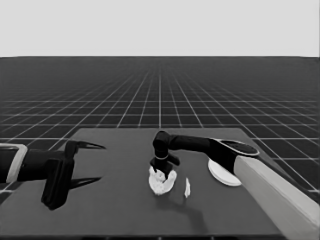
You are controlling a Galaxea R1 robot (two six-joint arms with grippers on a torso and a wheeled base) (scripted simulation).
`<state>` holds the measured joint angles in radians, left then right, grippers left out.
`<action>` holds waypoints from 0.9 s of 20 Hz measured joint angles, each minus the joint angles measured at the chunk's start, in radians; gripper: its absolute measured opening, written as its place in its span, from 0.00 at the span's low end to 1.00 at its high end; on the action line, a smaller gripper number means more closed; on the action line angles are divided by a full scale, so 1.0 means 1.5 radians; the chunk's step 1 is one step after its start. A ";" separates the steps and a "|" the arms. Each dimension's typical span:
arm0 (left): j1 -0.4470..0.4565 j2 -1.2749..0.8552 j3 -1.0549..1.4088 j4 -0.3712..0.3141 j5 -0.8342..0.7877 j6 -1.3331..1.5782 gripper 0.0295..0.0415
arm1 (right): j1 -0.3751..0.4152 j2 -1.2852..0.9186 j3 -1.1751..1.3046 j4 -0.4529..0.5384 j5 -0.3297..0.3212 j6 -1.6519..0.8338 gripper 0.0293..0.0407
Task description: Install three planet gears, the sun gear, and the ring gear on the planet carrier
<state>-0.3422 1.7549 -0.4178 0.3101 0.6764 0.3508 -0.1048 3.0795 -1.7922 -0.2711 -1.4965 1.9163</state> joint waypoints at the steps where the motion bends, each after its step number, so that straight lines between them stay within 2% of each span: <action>1: 0.000 0.000 0.000 0.000 0.000 0.000 0.75 | 0.000 0.000 0.000 0.000 0.000 0.007 0.14; 18: 0.000 0.000 0.000 0.000 0.000 0.000 0.75 | 0.000 0.000 0.000 0.000 0.000 0.126 0.14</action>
<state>-0.3422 1.7549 -0.4178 0.3101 0.6764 0.3508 -0.1048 3.0794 -1.7923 -0.2712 -1.4965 2.1048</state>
